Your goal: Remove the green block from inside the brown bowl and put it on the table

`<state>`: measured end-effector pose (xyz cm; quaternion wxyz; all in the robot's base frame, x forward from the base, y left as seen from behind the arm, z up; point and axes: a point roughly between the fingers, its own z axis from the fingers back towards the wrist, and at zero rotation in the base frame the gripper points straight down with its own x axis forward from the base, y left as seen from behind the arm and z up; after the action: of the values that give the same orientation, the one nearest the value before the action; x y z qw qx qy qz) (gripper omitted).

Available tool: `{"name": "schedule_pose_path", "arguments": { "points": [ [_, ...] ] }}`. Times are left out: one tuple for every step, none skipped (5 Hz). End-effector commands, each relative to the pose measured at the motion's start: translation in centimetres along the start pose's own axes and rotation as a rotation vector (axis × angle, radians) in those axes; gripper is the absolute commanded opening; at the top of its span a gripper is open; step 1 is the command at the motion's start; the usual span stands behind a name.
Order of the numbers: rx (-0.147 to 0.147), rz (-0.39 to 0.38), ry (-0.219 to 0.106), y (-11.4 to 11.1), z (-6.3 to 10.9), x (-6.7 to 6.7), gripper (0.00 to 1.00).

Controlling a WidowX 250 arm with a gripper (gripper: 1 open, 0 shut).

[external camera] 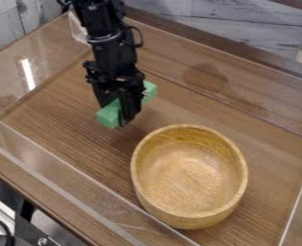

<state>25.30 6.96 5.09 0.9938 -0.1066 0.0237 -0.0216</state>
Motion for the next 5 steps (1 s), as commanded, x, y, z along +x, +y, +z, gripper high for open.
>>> {"name": "schedule_pose_path", "arguments": {
  "points": [
    [0.018, -0.001, -0.053, 0.56, 1.51, 1.12, 0.0],
    [0.013, 0.001, -0.05, 0.7, 1.45, 1.24, 0.0],
    [0.009, 0.003, -0.046, 0.83, 1.4, 1.34, 0.0],
    [0.005, 0.006, -0.042, 0.93, 1.37, 1.44, 0.0],
    [0.0, 0.009, -0.038, 1.04, 1.36, 1.53, 0.0]
  ]
}}
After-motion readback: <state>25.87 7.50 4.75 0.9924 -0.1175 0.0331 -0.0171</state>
